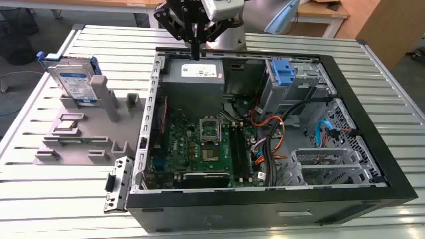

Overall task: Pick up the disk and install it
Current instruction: 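Reach for the disk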

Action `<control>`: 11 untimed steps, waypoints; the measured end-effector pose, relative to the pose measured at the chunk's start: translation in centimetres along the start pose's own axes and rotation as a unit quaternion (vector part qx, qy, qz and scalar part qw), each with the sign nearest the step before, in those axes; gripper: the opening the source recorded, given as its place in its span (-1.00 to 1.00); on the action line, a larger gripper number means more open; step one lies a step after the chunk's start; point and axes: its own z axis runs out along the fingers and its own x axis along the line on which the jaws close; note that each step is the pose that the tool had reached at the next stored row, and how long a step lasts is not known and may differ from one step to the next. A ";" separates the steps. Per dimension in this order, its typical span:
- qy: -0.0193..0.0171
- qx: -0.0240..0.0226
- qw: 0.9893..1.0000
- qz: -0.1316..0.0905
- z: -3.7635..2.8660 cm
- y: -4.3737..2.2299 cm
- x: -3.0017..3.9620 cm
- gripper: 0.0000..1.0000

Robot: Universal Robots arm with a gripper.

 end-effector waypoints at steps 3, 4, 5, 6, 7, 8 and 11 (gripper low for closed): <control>0.000 0.000 1.000 0.000 0.00 0.00 0.04 -0.80; 0.000 0.000 1.000 0.000 0.00 0.00 0.04 -0.80; 0.000 0.000 1.000 0.000 0.00 0.00 0.04 -0.80; 0.000 0.000 1.000 0.000 0.00 0.00 0.04 -0.80; 0.000 0.000 1.000 0.000 0.00 0.00 0.04 -0.80; 0.000 0.000 1.000 0.000 0.00 0.00 0.04 -0.80; 0.000 0.000 1.000 0.000 0.00 -0.01 0.15 -0.80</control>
